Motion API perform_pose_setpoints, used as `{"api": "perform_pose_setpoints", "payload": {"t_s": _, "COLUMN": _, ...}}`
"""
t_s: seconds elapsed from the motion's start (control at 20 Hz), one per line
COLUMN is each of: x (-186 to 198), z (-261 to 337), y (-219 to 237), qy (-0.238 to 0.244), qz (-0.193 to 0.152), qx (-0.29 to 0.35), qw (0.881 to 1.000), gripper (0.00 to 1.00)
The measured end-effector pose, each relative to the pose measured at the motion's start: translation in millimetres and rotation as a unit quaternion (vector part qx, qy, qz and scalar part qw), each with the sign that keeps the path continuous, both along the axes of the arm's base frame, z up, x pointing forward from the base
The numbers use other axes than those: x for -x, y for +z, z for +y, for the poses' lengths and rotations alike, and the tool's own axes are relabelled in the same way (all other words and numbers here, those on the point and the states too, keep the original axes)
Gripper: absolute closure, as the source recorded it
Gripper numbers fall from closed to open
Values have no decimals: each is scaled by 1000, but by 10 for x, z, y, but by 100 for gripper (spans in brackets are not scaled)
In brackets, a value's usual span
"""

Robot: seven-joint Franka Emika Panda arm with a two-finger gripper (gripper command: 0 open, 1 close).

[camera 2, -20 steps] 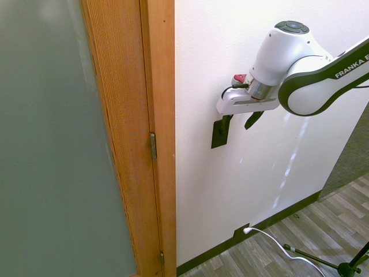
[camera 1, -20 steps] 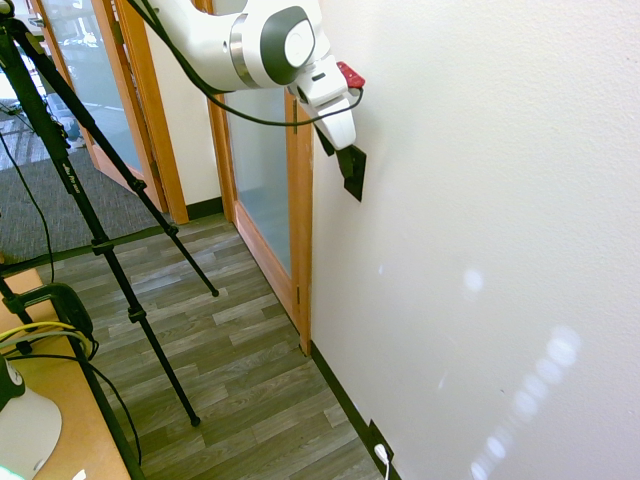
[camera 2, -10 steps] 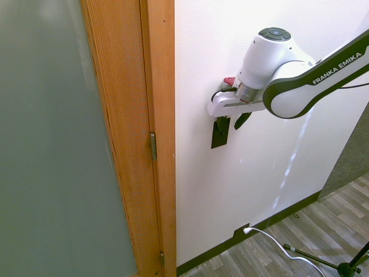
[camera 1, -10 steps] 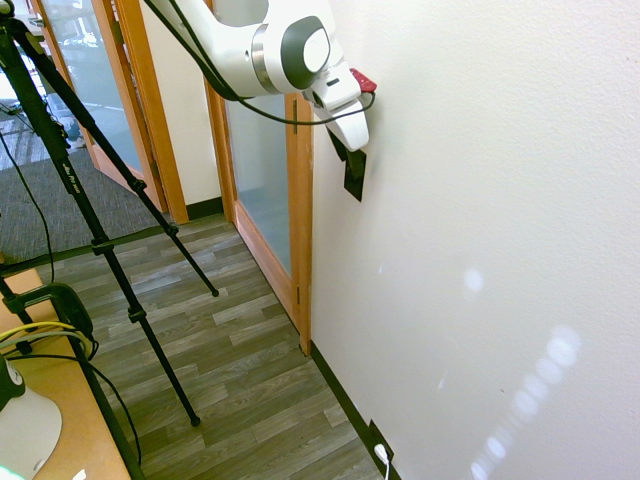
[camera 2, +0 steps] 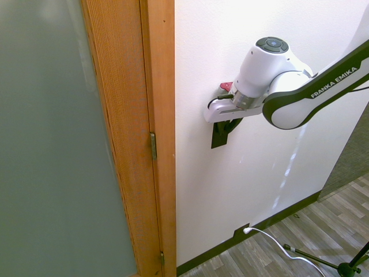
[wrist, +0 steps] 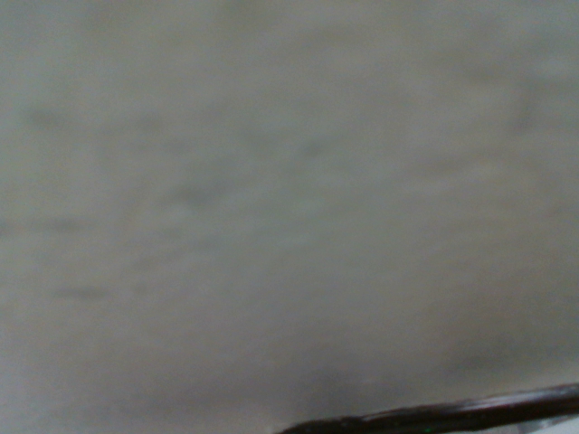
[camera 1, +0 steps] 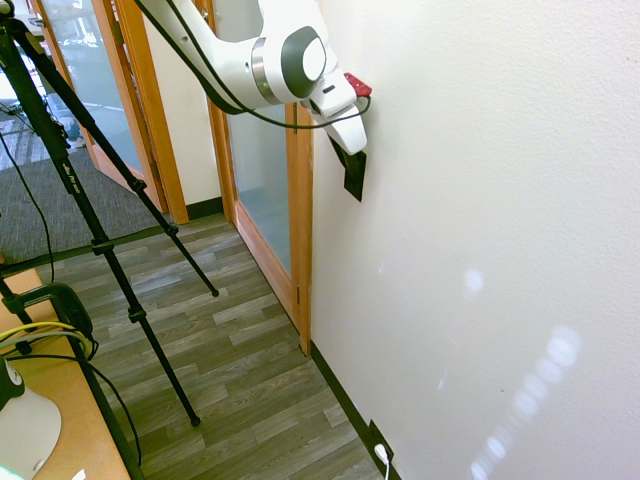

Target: Turn off the light

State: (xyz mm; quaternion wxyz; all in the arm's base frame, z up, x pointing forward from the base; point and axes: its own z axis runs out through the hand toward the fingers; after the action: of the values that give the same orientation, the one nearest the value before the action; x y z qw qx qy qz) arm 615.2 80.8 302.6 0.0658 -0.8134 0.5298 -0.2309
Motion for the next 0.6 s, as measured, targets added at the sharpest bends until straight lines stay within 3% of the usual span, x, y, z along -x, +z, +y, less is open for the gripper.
{"api": "perform_pose_setpoints", "payload": {"t_s": 0.3, "x": 68, "z": -51, "y": -52, "qy": -3, "qz": -27, "qx": -15, "qw": 1000, "gripper": 100}}
{"api": "perform_pose_setpoints", "payload": {"t_s": 0.6, "x": 78, "z": -42, "y": -55, "qy": -9, "qz": -30, "qx": -16, "qw": 999, "gripper": 100}}
